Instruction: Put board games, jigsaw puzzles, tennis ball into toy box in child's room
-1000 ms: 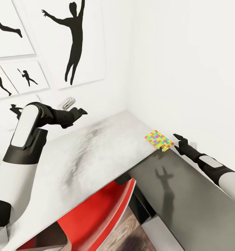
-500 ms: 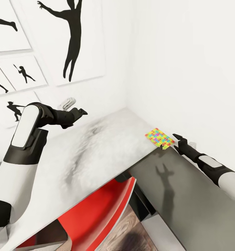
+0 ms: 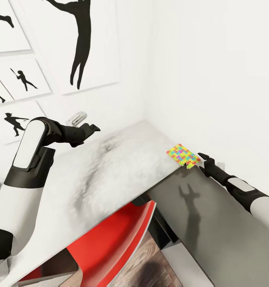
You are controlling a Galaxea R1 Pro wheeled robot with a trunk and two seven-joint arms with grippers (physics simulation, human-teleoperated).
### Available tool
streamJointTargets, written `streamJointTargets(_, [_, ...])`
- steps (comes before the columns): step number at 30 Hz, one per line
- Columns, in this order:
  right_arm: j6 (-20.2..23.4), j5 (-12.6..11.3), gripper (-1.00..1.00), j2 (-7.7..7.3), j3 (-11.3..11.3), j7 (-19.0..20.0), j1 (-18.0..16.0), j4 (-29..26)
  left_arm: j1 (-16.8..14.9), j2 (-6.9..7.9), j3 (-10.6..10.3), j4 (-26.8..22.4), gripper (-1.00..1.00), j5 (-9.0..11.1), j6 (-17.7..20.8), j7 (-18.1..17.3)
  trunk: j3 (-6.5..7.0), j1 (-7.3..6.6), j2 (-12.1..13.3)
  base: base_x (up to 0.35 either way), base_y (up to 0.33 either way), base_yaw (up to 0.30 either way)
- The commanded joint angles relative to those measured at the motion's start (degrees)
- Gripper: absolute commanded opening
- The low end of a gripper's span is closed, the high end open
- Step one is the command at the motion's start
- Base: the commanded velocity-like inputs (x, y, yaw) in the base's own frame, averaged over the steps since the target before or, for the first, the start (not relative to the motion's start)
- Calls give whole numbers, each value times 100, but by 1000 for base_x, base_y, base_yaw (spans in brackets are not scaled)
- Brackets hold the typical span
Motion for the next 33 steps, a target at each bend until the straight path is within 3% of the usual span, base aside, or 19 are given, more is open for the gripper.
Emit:
streamJointTargets(1, [19, -60, 100, -7, 41, 20, -8, 2, -9, 2, -6, -3, 100, 42, 23, 52, -20, 3, -11, 0, 0, 0])
streamJointTargets(33, [-9, -60, 100, -65, 43, 31, -8, -7, -12, 3, -16, -1, 100, 35, 28, 65, -317, 3, -11, 0, 0, 0])
